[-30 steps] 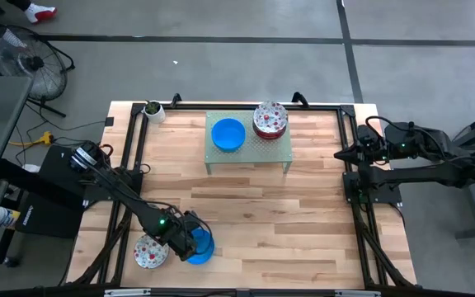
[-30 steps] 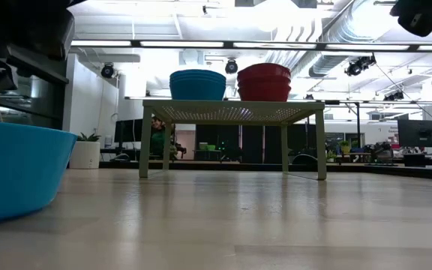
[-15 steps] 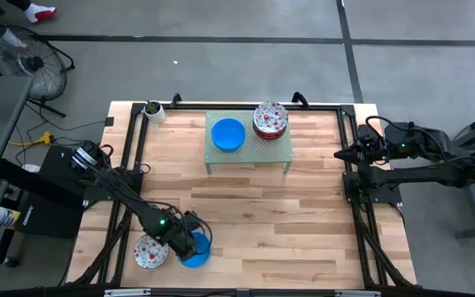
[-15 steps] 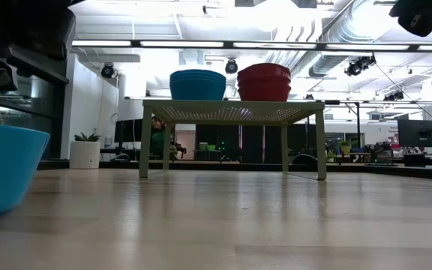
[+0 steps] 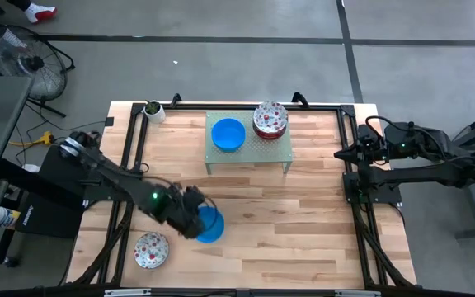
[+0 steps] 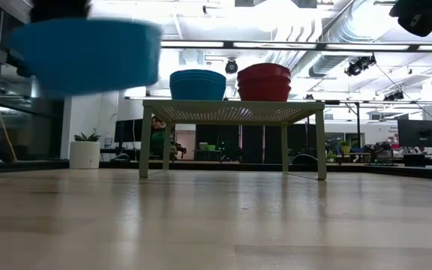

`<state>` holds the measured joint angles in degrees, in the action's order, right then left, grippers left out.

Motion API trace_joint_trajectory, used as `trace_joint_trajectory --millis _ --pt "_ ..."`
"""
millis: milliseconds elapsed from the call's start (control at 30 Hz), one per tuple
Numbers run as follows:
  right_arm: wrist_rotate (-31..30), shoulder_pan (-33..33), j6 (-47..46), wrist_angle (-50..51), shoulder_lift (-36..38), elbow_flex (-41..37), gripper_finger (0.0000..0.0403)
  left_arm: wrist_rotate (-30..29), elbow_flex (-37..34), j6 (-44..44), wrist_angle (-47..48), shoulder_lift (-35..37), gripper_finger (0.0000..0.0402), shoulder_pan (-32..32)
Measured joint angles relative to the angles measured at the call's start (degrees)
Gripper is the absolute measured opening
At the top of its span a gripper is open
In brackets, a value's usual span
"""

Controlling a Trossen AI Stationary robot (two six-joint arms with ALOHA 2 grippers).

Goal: Pick & Place Mini bowls
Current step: Stack the blue bowl on top of the blue bowls on the shelf

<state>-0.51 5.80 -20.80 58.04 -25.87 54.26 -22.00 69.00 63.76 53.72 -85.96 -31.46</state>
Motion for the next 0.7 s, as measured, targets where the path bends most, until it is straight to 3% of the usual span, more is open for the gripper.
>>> trace_joint_trajectory --millis 167,433,700 --pt "0.0 0.0 0.0 0.0 0.0 0.0 0.0 0.4 6.4 -6.3 5.8 3.2 0.0001 6.8" --pt "0.0 0.0 0.1 0.0 0.0 0.0 0.0 10.8 17.7 -21.4 17.6 3.8 0.0 21.4" --pt "0.1 0.0 0.2 0.0 0.0 0.0 0.0 18.3 24.0 -34.9 16.9 3.8 0.0 37.4"
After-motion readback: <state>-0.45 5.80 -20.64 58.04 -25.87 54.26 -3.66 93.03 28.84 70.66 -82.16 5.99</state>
